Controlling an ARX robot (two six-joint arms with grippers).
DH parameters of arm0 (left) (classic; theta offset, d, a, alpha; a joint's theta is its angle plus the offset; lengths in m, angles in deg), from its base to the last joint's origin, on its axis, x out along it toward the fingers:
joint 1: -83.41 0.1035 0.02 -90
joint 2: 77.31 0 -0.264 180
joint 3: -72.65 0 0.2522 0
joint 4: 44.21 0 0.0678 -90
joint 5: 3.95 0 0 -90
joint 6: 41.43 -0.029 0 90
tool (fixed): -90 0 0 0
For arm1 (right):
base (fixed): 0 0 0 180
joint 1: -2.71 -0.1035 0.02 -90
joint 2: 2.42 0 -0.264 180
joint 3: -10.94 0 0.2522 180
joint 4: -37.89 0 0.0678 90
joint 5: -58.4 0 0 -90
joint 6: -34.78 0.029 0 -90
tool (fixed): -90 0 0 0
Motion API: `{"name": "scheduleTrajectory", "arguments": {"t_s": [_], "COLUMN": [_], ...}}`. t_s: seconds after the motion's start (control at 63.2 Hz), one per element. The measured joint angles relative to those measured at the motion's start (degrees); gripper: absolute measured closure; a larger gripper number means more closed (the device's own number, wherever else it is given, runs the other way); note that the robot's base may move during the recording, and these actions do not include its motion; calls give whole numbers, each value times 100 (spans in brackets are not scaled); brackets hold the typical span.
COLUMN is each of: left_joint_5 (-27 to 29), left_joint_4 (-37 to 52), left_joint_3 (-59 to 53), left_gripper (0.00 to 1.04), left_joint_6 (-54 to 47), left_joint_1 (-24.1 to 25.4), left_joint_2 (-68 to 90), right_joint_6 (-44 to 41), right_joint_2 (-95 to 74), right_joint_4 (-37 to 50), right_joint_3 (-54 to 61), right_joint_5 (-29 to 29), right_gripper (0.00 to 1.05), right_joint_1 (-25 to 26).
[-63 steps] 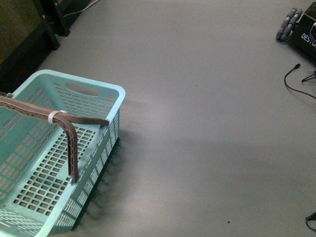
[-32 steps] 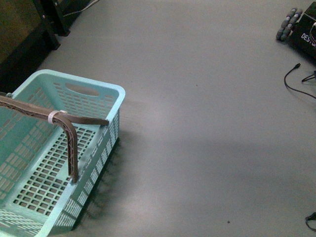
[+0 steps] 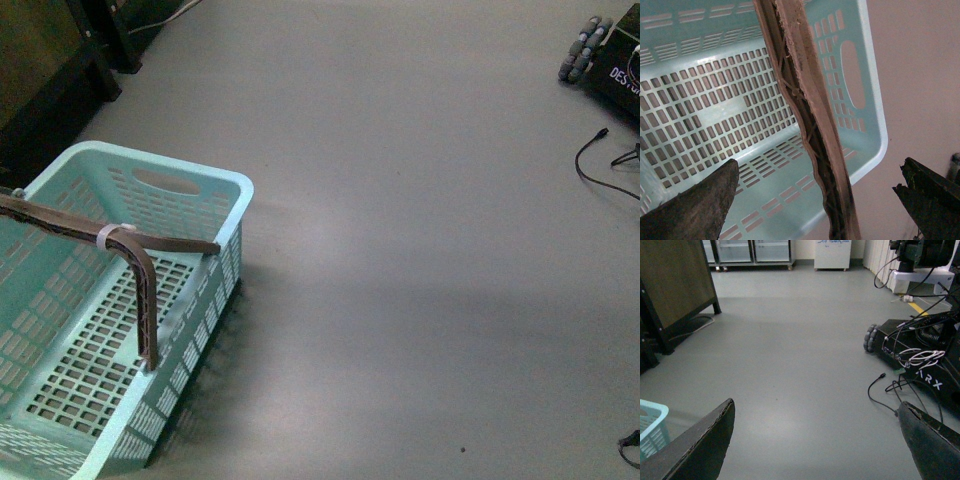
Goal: Pick lemon and mango into basket
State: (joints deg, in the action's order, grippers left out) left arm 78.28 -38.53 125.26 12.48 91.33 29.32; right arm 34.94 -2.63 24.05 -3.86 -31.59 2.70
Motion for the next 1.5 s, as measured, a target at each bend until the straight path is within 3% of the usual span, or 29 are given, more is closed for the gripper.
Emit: {"name": "scheduleTrajectory", "arguments": {"t_s": [0.332,0.601,0.871,0.981,1.14,1.282,1.504], "left_joint_5": [306,317,260,170,-81,-557,-1049], "left_joint_4": [186,181,13,-173,-1010,-2052,-3139], "left_joint_3": [918,1172,1130,997,544,538,857], "left_gripper": [9,57,97,99,99,99,99], "left_joint_6": [365,509,1043,1123,1528,1954,2391], "left_joint_1": [-151,-232,-260,-286,-168,166,529], "left_joint_2": [1250,1528,1375,1010,-697,-2771,-4323], "right_joint_6": [0,0,0,0,0,0,0], "right_joint_2": [0,0,0,0,0,0,0], "right_joint_4": [0,0,0,0,0,0,0], "right_joint_3": [0,0,0,0,0,0,0], "right_joint_5": [0,0,0,0,0,0,0], "right_gripper": [9,9,9,9,9,9,9], "right_joint_1": [0,2,0,0,0,2,0]}}
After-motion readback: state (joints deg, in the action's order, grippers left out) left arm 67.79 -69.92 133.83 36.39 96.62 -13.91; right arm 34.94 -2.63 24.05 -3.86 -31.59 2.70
